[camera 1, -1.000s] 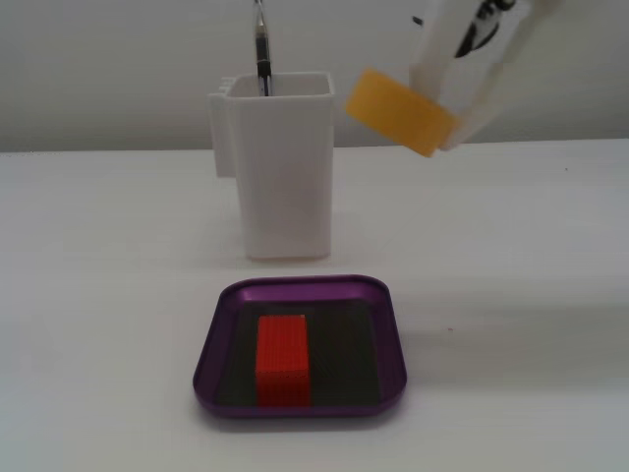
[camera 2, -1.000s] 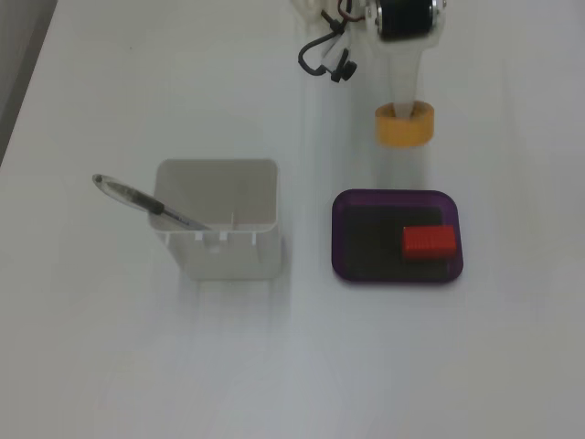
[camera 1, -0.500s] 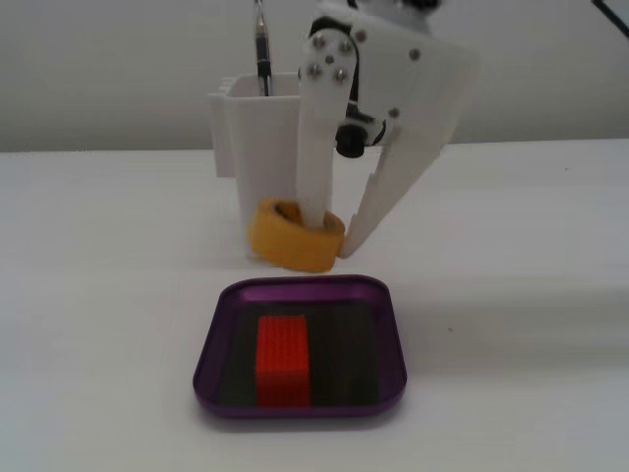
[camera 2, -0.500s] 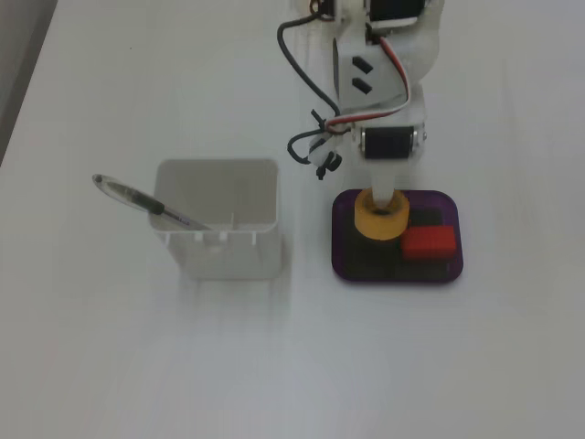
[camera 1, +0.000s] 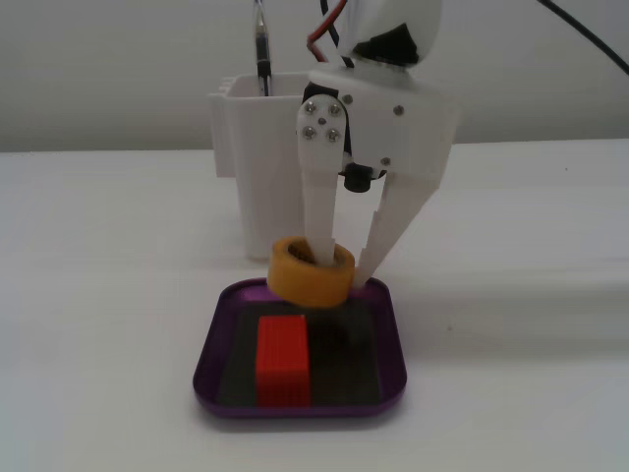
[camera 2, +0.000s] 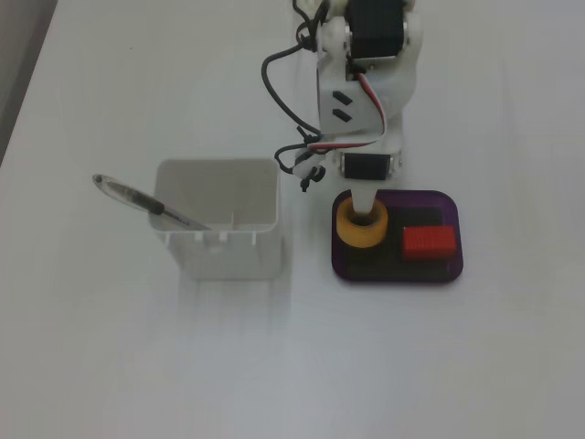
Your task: Grab up the yellow tape and put it in the box.
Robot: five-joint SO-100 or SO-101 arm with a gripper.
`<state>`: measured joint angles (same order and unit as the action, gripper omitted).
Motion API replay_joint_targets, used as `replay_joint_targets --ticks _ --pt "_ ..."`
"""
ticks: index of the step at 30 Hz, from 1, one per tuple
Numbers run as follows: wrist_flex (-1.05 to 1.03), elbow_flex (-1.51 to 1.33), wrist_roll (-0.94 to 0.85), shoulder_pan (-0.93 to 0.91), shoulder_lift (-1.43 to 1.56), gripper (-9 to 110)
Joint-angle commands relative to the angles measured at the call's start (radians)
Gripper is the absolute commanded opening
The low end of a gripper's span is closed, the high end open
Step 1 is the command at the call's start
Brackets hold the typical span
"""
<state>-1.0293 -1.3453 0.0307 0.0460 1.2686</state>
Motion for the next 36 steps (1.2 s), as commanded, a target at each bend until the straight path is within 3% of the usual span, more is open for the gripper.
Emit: replay_joint_targets --ticks 1,9,20,28,36 --pt "-0.002 0.041 -0.003 -0.005 0.012 0" --pt "-0.006 0.041 -0.003 0.005 0.025 1" --pt "-0.129 0.067 -0.003 0.003 0.041 14" --pt "-0.311 0.222 -0.005 0.034 0.287 14" --pt "-0.528 0.149 -0.005 0.081 0.649 14"
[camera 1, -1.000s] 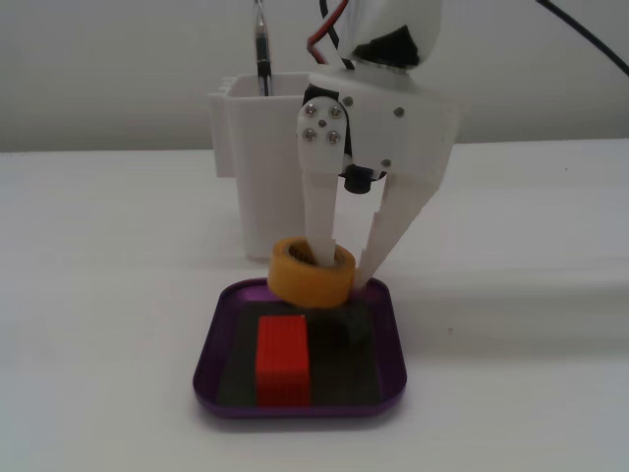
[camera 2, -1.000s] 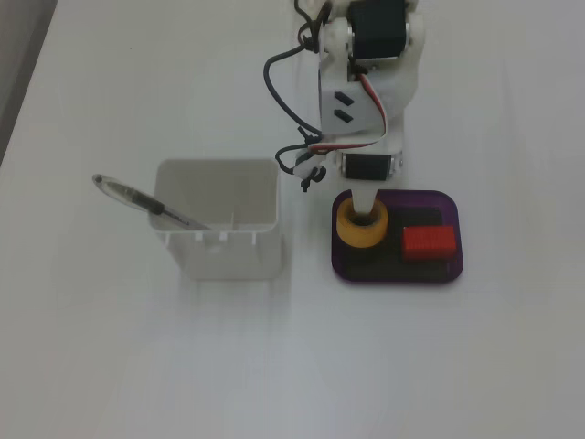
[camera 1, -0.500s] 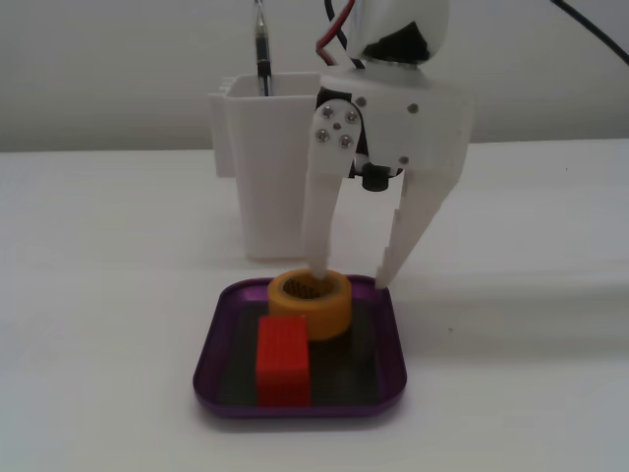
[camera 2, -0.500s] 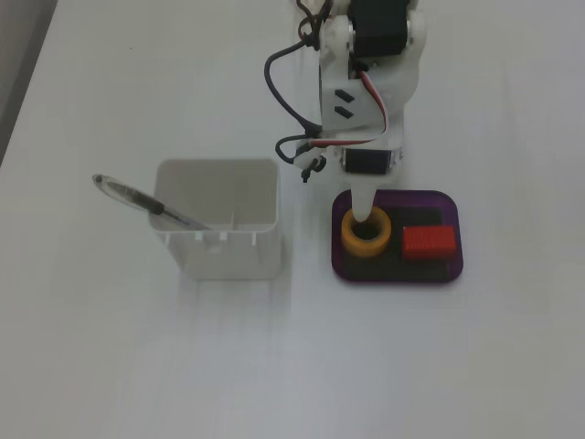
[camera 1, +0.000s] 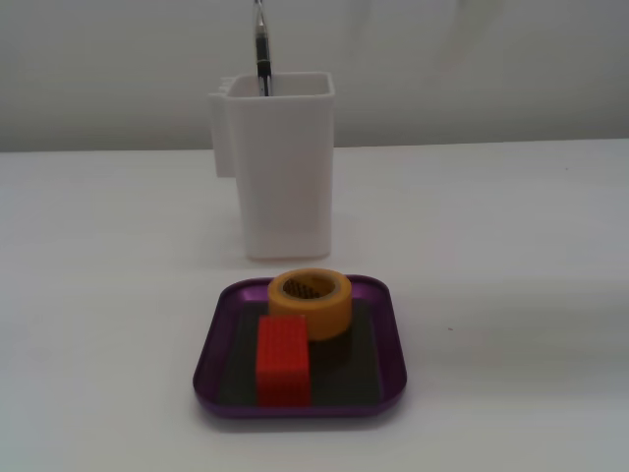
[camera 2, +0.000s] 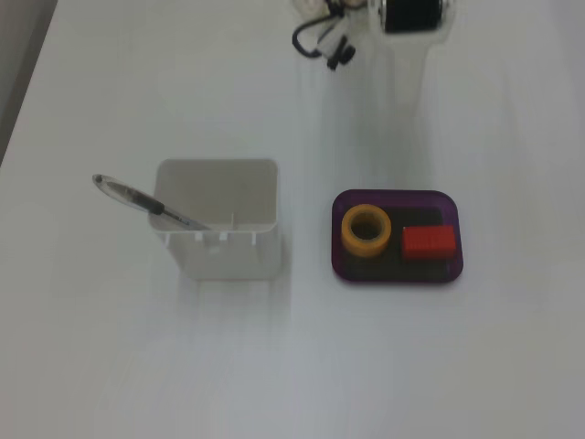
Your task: Grab up the yellow tape and put it in the box.
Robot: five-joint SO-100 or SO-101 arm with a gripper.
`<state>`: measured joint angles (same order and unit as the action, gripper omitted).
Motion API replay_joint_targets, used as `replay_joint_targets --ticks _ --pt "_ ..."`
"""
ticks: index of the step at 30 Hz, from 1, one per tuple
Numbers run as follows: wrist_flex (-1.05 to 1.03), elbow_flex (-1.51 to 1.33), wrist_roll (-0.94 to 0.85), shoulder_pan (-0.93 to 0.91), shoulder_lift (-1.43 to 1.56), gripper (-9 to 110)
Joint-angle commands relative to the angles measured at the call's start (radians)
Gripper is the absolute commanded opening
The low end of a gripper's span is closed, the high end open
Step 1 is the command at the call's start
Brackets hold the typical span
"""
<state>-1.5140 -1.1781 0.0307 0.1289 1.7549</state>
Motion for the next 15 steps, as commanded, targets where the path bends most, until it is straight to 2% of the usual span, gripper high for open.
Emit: replay_joint_targets --ticks 1,8,15 --pt "-0.052 -0.046 -0.005 -0.003 0.21 14" --pt "-0.028 -0.442 -0.006 -0.057 0.565 14" --pt "0.256 -0.962 -0.095 -0.16 0.954 13"
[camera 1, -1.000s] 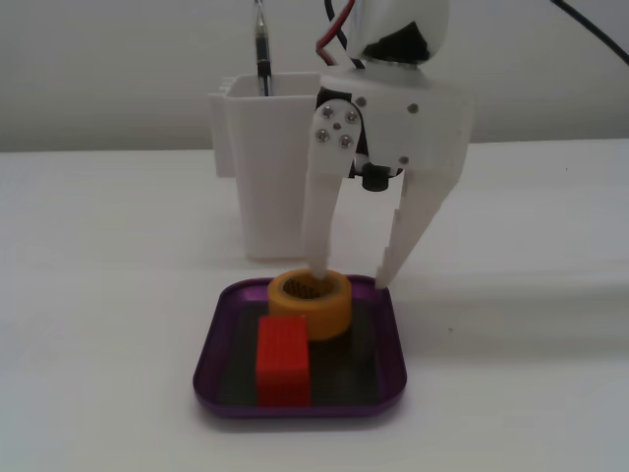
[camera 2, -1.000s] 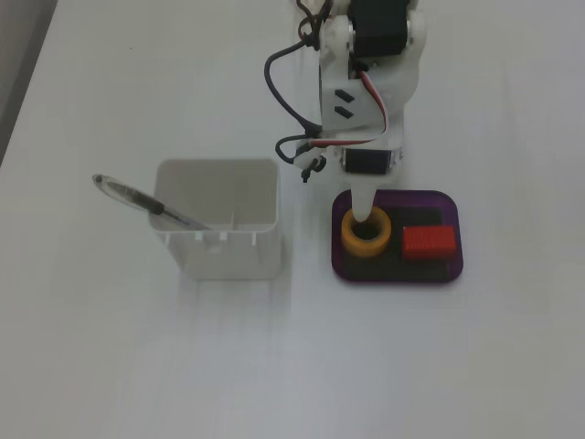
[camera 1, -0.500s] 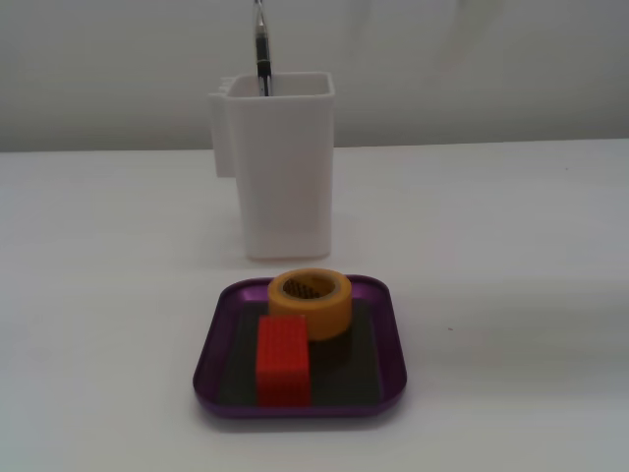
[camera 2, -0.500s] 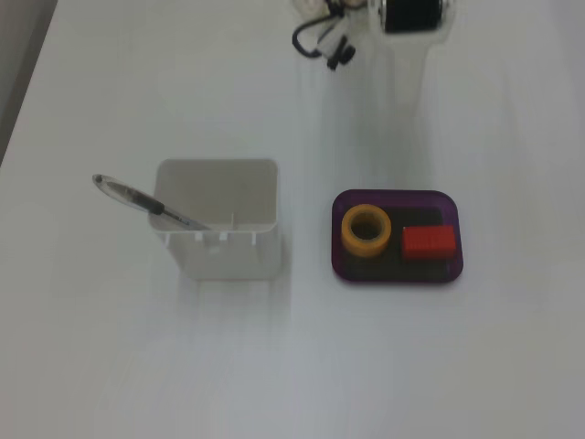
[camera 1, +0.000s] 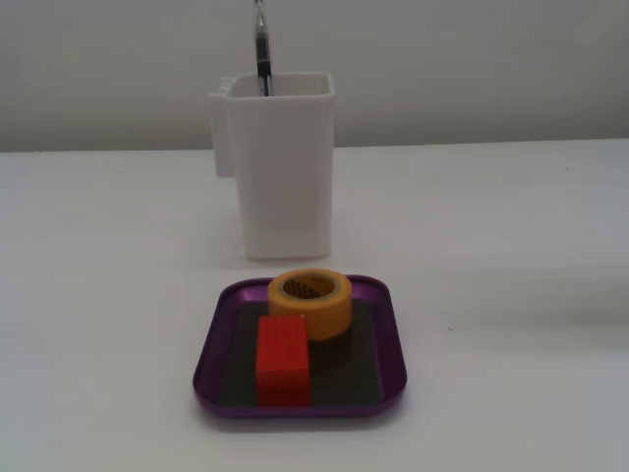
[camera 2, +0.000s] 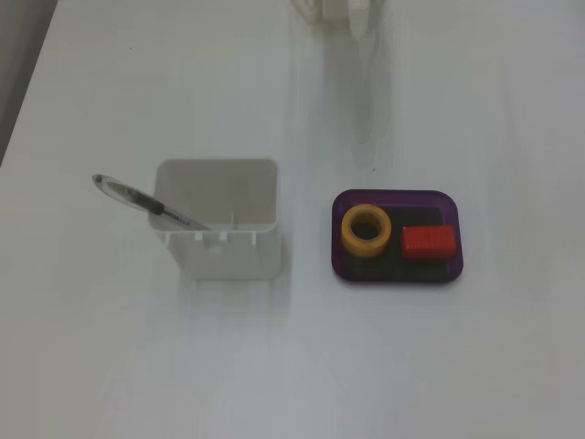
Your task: Grab up the yellow tape and put it in the box.
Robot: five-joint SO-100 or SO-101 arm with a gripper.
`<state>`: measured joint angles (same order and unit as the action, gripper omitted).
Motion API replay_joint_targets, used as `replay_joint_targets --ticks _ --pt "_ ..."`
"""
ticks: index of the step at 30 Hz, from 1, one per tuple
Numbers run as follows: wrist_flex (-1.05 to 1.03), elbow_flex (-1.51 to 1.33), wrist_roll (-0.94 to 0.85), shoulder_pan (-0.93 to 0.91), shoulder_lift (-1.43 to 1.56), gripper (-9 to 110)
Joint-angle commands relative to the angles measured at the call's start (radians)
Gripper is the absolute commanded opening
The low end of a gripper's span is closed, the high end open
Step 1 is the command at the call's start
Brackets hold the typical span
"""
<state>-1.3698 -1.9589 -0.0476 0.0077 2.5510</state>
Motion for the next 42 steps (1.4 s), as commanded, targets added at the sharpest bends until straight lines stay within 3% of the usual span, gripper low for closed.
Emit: replay_joint_targets --ticks 1,8,15,24,31,36,42 --pt "0.15 -0.262 -0.018 -0.048 0.213 14" --pt "0.347 -0.776 -0.005 -0.044 0.584 13" --pt "0.344 -1.048 -0.002 -0.04 0.862 13" --pt "0.33 -1.1 0.137 -0.04 0.9 13" --pt "0.319 -1.124 0.138 -0.04 0.9 13" --pt "0.318 -1.124 0.138 -0.04 0.9 -2" --pt "0.319 -1.124 0.146 -0.04 0.9 0"
